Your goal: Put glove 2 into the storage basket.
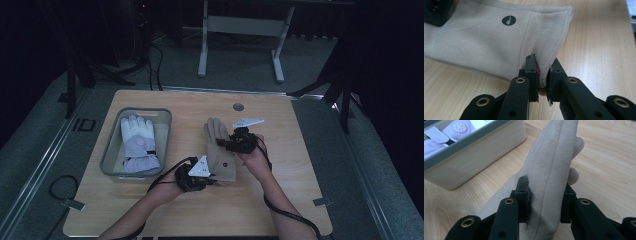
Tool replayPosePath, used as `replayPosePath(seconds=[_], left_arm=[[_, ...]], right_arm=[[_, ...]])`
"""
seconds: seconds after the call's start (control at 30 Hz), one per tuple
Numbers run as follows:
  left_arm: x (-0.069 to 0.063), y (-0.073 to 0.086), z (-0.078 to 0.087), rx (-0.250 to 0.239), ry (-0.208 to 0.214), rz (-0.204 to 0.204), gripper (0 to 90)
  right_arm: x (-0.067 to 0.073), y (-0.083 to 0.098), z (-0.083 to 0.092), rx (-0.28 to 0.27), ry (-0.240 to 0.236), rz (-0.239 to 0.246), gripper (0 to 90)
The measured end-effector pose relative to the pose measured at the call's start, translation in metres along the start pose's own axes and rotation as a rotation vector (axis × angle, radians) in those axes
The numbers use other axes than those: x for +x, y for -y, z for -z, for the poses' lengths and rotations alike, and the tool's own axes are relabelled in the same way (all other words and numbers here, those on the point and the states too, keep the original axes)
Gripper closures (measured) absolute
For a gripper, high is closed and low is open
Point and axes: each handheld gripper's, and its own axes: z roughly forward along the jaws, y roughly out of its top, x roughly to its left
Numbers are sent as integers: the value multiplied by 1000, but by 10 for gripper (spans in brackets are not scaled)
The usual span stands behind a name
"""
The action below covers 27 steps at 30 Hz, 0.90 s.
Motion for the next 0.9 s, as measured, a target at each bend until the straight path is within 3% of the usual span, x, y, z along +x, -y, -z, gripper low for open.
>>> replayPosePath(seconds=[0.13,0.23,0.53,0.67,0.9], left_arm=[[1,0,13,22,-19,-21,819],[4,1,23,28,-32,-20,819],[12,9,59,36,-62,-2,819],[14,14,76,46,-74,1,819],[20,24,97,58,-107,20,819]], right_arm=[[11,-11,-4,4,3,39,682],[17,-22,-9,-5,-12,40,682],[38,-48,-23,-32,-53,63,682],[52,-58,-34,-29,-45,116,682],[71,-81,-48,-34,-72,143,682]])
